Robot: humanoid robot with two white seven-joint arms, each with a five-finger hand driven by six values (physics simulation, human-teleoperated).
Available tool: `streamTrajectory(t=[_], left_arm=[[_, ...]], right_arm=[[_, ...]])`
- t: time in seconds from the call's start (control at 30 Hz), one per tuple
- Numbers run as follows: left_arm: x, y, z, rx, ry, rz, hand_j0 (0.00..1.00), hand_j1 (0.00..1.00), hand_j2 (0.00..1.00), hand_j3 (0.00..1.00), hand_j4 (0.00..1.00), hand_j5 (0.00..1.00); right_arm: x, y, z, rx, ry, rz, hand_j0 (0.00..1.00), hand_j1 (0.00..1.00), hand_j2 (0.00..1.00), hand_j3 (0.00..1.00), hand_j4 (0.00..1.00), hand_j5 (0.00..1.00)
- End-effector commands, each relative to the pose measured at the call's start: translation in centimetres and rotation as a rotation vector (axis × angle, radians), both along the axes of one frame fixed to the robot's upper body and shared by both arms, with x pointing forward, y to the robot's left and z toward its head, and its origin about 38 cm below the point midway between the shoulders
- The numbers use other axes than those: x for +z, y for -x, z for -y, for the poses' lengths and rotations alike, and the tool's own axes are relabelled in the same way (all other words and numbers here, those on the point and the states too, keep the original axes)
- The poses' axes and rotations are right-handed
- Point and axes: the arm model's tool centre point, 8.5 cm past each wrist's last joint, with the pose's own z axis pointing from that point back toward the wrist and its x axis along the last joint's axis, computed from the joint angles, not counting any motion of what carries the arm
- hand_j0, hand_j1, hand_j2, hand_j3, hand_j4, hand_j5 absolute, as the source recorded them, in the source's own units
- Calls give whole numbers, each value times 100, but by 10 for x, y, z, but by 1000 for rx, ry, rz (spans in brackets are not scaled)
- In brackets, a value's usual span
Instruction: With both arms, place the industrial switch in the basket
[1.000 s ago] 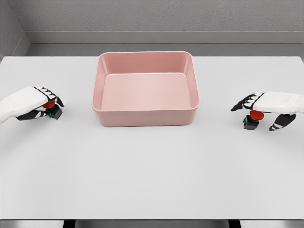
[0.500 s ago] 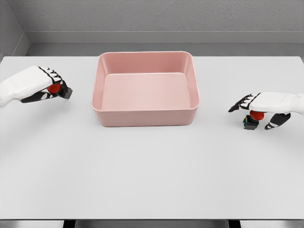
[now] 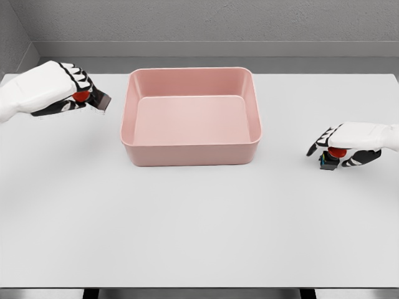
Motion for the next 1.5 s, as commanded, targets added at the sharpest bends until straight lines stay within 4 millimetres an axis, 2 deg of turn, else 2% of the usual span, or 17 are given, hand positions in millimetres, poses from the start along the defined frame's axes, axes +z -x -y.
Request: streamTrajectory(t=[0.0, 0.23, 0.47, 0.73, 0.8, 0.93, 1.0, 1.07, 1.2, 1.43, 1.47], left_arm=[[5, 3, 8, -26, 16, 8, 46, 46, 46, 46, 46, 46], [26, 10, 28, -94, 39, 47, 46, 46, 46, 46, 46, 46], [34, 16, 48, -154, 57, 74, 46, 46, 46, 46, 46, 46], [24, 10, 94, -238, 69, 39, 46, 46, 46, 46, 46, 46], [20, 8, 112, -277, 57, 22, 46, 46, 46, 46, 46, 46], [9, 2, 130, -301, 50, -13, 46, 46, 46, 46, 46, 46], [-2, -8, 135, -292, 36, -45, 46, 46, 46, 46, 46, 46], [0, -15, 134, -278, 30, -46, 46, 46, 46, 46, 46, 46], [-12, -29, 136, -247, 28, -88, 46, 46, 46, 46, 46, 46], [-21, -44, 126, -191, 16, -112, 46, 46, 46, 46, 46, 46], [-22, -45, 129, -196, 21, -114, 46, 46, 46, 46, 46, 46]], right_arm=[[0, 0, 0, -2, -3, -1, 70, 70, 70, 70, 70, 70], [1, 0, 0, -4, -2, -1, 61, 61, 61, 61, 61, 61], [2, -1, 0, -3, -3, 2, 56, 56, 56, 56, 56, 56], [6, -3, -2, -1, -6, 12, 53, 53, 53, 53, 53, 53], [10, -8, -8, 6, -27, 30, 53, 53, 53, 53, 53, 53], [11, -11, -15, 17, -39, 38, 52, 52, 52, 52, 52, 52], [16, -13, -15, 14, -45, 52, 52, 52, 52, 52, 52, 52], [20, -15, -16, 14, -51, 61, 52, 52, 52, 52, 52, 52], [24, -17, -19, 18, -61, 75, 52, 52, 52, 52, 52, 52], [38, -25, -29, 35, -79, 111, 51, 51, 51, 51, 51, 51], [40, -26, -31, 39, -82, 116, 52, 52, 52, 52, 52, 52]])
